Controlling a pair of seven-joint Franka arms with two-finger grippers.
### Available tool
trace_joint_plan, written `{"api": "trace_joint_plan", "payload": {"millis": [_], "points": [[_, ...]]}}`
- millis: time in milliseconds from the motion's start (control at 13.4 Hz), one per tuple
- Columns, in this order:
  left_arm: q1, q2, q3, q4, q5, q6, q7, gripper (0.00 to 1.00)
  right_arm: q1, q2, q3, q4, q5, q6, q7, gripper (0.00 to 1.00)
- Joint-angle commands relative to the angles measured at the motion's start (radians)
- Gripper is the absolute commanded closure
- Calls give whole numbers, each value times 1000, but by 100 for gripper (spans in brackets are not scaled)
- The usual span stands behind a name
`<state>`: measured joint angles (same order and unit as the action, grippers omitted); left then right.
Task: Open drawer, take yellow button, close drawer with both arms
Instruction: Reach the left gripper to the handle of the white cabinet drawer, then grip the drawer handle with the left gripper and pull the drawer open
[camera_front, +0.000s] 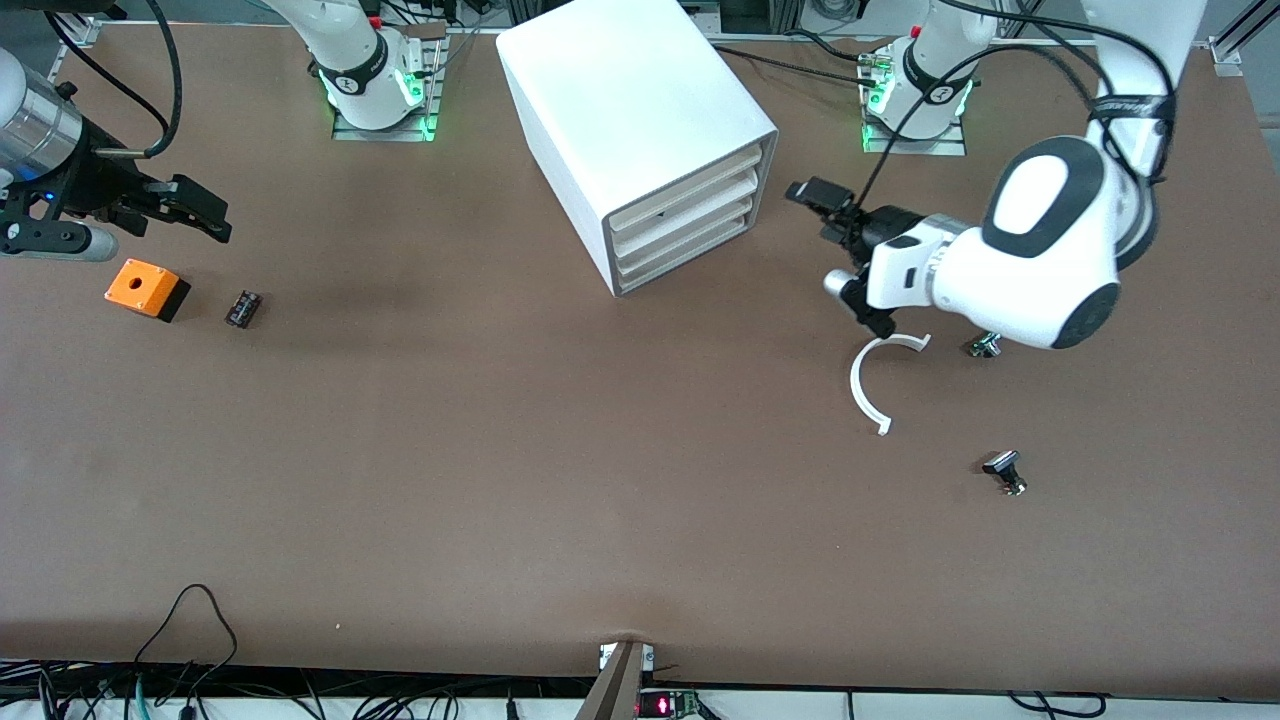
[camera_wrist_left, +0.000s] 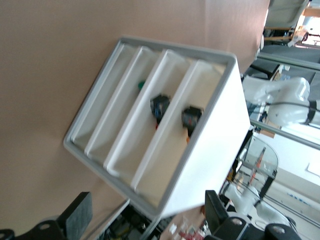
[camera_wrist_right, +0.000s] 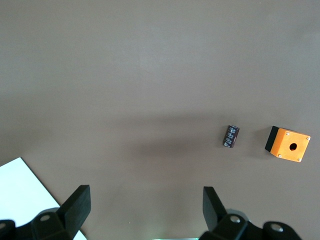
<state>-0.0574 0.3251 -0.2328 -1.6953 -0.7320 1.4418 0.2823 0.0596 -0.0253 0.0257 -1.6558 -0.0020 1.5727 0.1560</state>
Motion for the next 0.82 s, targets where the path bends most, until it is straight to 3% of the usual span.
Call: {"api": "trace_joint_plan", "payload": {"millis": [0,150,225,374,749], "points": [[1,49,-31,-4,-67,57,12,1,8,-7,-3,-2,5,-5,16,1],[2,67,-33,-32,-111,55,28,11,8,-7,-3,-4,5,-7,14,1],[7,71,-34,-97,-195,57,61,18,8,-7,-3,-4,5,-7,16,1],[11,68,-33,-182,-290,107,209,17,8,-7,-3,-4,5,-8,16,1],[10,66,-34,-231,-365,124,320,18,8,-7,-3,-4,5,-5,14,1]]}}
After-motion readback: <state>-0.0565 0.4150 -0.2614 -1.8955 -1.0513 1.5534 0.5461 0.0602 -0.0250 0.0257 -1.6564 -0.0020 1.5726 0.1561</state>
